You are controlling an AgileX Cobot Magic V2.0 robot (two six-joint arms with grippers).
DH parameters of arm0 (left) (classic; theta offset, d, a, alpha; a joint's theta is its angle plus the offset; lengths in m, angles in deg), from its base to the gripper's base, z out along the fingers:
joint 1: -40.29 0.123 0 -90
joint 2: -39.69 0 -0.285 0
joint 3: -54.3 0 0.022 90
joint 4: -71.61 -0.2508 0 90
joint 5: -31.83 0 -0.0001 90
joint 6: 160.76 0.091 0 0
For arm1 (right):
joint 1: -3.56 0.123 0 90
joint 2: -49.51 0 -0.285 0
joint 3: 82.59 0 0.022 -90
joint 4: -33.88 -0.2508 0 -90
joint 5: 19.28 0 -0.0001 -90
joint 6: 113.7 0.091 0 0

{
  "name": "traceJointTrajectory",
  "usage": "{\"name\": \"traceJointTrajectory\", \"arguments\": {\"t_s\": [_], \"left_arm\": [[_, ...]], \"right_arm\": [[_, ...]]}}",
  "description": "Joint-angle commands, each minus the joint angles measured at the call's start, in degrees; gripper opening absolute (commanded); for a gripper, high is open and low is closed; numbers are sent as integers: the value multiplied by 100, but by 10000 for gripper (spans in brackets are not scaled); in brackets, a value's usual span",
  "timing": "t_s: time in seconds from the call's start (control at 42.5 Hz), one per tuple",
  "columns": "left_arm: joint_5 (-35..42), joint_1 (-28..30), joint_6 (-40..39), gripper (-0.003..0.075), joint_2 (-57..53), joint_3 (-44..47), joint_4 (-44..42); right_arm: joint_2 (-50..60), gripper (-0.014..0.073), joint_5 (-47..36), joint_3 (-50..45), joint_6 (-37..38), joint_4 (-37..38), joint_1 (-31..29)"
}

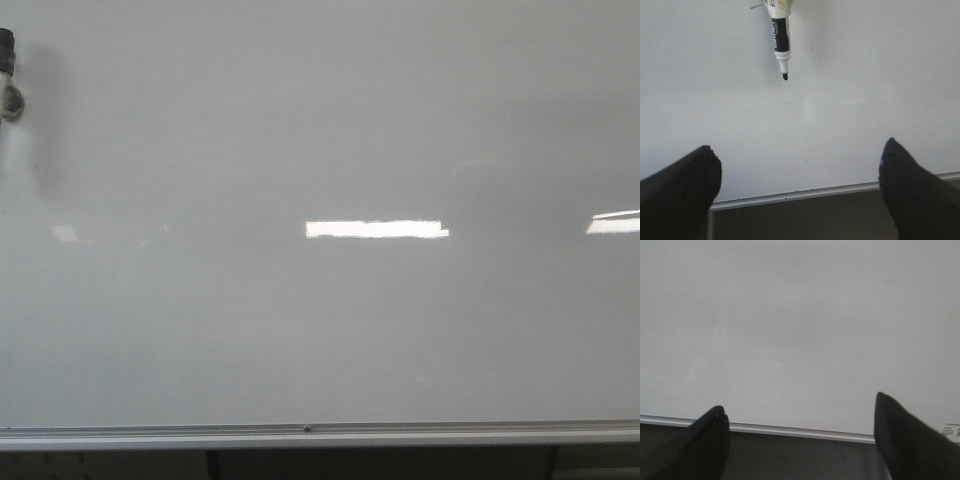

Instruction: Write number 2 on whiteboard

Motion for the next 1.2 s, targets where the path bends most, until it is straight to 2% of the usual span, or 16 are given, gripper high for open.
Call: {"name": "traceJointTrajectory", "arguments": {"t_s": [0.0, 0.259, 0.588, 0.894, 0.918, 1.035, 1.176], "left_arm": [[618, -44, -119, 618, 345, -314, 36], [1120, -33, -152, 618, 1324, -835, 36], [1114, -22, -152, 617, 2338, -1573, -105], [1407, 71, -152, 617, 2860, -1832, -95], [1117, 71, -152, 56, 3142, -2134, -95], [495, 71, -121, -14, 2908, -2185, -151], [-818, 71, 99, -20, 2626, -2466, -165]], "right_arm": [[-39, 612, -366, 150, -59, 66, 12], [-39, 612, -366, 150, -59, 66, 12], [-39, 612, -366, 150, -59, 66, 12], [-39, 612, -361, 150, -59, 66, 12], [-39, 612, -414, 150, -59, 66, 12], [-39, 612, -443, 150, -59, 66, 12], [-60, 612, 24, 279, -59, 54, 12]]}}
